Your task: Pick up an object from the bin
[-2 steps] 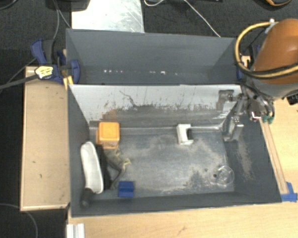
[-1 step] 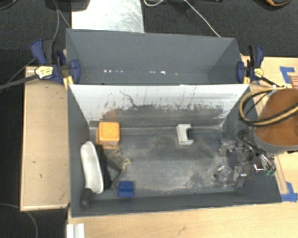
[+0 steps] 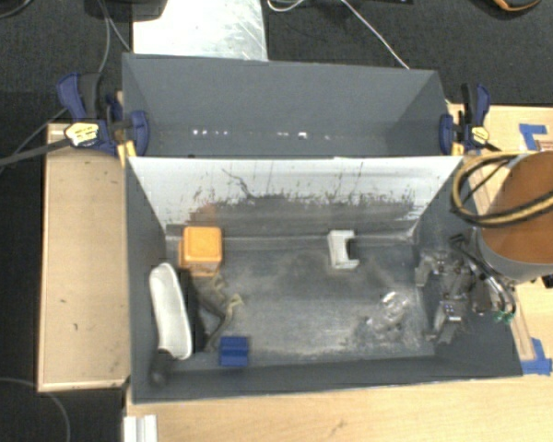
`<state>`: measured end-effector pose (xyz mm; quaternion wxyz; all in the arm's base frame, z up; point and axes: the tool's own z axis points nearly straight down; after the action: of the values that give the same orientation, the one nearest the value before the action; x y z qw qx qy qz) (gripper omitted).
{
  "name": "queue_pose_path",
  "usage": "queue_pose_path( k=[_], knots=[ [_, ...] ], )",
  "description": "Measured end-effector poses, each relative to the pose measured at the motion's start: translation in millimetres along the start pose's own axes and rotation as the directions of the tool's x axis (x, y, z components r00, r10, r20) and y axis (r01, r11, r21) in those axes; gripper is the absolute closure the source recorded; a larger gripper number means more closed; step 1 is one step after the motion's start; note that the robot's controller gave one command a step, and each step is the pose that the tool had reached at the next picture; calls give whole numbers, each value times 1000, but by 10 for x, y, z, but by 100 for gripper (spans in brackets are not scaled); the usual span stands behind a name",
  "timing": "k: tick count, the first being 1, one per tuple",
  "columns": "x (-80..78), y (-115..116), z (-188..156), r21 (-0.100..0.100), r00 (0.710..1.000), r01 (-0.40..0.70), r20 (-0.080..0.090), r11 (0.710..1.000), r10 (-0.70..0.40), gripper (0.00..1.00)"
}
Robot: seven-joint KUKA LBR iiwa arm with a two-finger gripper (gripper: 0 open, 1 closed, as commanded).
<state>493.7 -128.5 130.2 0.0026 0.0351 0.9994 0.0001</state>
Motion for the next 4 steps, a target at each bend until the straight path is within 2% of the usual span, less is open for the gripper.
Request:
queue_pose_path(
  k=[1,2,3,4],
  knots=[
    [95,55,271,0,871,491,-1,871,-491,0],
    [59,365,604,0,992,128,0,992,-128,0],
    [116,331,579,6,655,756,7,655,-756,100],
    [124,327,579,7,602,798,7,602,-799,100]
  ],
)
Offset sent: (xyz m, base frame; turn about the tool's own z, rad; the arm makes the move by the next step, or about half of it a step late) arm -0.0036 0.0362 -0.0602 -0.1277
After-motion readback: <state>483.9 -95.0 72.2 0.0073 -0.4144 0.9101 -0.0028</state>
